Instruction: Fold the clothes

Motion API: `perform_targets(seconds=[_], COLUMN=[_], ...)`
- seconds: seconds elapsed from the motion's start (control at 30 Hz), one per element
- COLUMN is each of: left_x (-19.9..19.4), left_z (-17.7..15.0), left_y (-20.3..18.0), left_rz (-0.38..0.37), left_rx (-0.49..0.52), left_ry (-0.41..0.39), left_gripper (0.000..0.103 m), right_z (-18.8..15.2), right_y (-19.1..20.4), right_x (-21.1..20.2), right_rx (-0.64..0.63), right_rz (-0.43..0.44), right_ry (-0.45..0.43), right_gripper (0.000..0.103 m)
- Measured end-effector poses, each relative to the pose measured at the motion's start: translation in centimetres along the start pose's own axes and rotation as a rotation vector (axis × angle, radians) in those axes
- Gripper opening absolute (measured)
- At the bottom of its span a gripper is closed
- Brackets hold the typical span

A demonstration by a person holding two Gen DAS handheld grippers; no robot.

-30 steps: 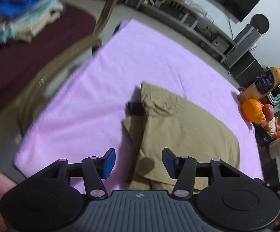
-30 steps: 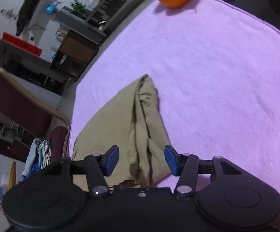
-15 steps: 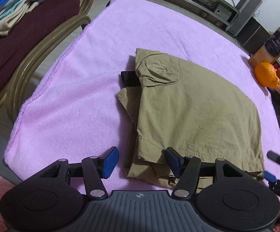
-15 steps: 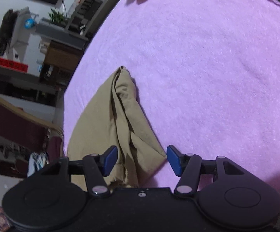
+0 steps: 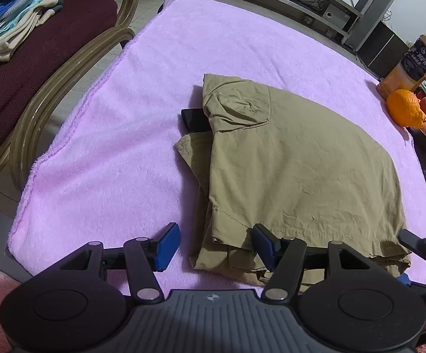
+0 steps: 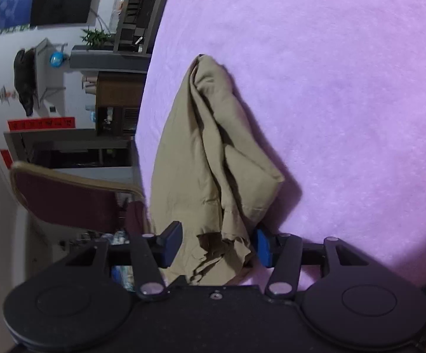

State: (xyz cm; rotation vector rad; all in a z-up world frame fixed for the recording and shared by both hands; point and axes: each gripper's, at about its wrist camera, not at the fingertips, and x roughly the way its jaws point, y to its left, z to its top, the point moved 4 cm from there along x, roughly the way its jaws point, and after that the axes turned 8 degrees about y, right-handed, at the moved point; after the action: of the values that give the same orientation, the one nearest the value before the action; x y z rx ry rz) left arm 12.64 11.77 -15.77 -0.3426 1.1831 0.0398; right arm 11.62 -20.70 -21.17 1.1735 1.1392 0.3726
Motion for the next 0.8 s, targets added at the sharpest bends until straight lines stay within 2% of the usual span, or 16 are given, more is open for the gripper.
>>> perform_targets(seconds=[0.13, 0.17, 0.2, 0.23, 0.27, 0.33, 0.4, 0.47, 0.57, 0.67, 0.8], left_x=[-0.1, -0.1, -0.2, -0.4, -0.9, -2.4, -4.8, -7.2, -9.4, -10.3, -10.1], left_z=[0.0, 0.0, -0.1, -0.2, -0.3, -0.5, -0.6, -0.7, -0.6, -0.1, 0.0], left_y=[0.0, 0.1, 0.2, 0.3, 0.3, 0.0, -0.5, -0.8, -0.4, 0.2, 1.0], left_rz=[-0.005, -0.01, -0.015, -0.018, -0.018, -0.025, -0.049, -0.116, -0.194, -0.216, -0.26], left_rx=[-0.003, -0.006, -0.012, -0.016, -0.017, -0.003, 0.033, 0.055, 0.034, -0.008, -0.045], left_ry=[0.003, 0.004, 0.007, 0.007, -0.005, -0.064, -0.17, -0.274, -0.367, -0.406, -0.389], left_gripper=[0.061, 0.061, 0.061, 0.059, 0.057, 0.046, 0.046, 0.047, 0.048, 0.048, 0.048], right_z=[-1.4, -1.6, -1.7, -1.8, -2.0, -2.4, -3.0, -3.6, -5.0, -6.8, -9.2], right_y=[1.9, 2.6, 3.4, 4.3, 5.7, 8.6, 12.4, 16.5, 22.7, 28.0, 32.2], right_x=[0.9, 1.2, 1.6, 1.9, 1.9, 1.8, 0.9, -0.1, -1.3, -2.2, -3.0], right_rx=[-0.021, -0.033, -0.066, -0.118, -0.192, -0.349, -0.499, -0.647, -0.9, -1.166, -1.492], right_rz=[-0.121, -0.174, -0.245, -0.296, -0.335, -0.407, -0.437, -0.458, -0.528, -0.618, -0.723], right_ry=[-0.186, -0.211, -0.222, -0.223, -0.226, -0.232, -0.248, -0.262, -0.309, -0.379, -0.463], right_gripper=[0.049, 0.044, 0.024, 0.015, 0.013, 0.011, 0.01, 0.01, 0.01, 0.009, 0.009])
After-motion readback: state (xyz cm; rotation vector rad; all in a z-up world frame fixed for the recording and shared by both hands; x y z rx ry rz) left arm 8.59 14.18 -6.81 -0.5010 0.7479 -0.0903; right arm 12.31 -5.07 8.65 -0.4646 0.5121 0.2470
